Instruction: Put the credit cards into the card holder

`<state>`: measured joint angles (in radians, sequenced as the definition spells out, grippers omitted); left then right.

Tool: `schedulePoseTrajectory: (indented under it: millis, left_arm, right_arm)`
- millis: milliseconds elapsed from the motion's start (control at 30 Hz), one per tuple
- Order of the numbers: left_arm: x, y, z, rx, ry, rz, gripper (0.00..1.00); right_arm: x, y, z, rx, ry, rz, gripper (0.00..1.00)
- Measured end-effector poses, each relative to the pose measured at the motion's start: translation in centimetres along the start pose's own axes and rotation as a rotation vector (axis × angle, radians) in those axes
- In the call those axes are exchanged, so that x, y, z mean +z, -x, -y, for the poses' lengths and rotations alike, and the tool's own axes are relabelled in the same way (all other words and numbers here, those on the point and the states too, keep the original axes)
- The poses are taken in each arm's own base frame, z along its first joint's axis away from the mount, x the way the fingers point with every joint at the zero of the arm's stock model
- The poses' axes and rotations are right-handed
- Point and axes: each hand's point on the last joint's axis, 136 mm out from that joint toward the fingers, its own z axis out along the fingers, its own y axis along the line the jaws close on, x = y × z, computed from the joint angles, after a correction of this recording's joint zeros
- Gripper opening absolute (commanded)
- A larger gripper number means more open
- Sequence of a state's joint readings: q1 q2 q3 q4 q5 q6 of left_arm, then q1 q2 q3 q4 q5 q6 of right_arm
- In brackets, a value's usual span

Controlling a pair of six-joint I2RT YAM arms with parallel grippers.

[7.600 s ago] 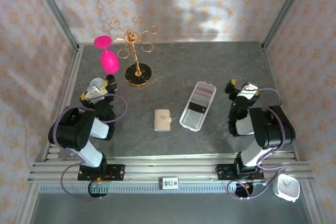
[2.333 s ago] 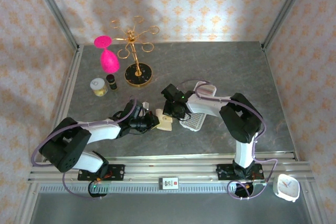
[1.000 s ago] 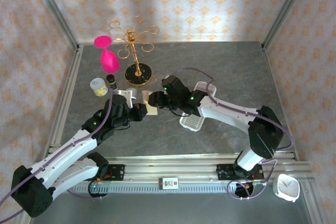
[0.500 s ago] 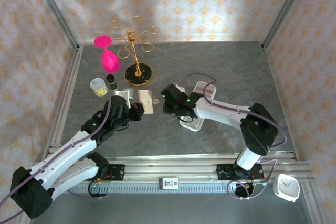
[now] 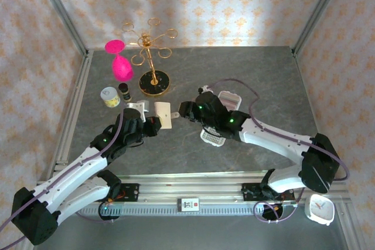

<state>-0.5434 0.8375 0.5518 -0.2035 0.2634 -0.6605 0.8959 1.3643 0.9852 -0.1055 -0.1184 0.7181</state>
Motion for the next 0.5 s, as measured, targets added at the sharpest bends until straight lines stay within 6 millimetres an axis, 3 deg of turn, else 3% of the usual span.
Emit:
schedulePoseTrajectory:
  millis: [133, 500]
  left_arm:
    - [0.2, -0.7, 0.7, -0.018, -0.052, -0.026, 0.00]
    - [0.4, -1.4, 1.6, -0.069, -0.137, -0.043, 0.00]
  right_arm:
    - [0.9, -0.7, 0.0, -0.006, 0.011, -0.033, 0.49]
    - [2.6, -2.9, 2.5, -0.010, -0.066, -0.097, 0.46]
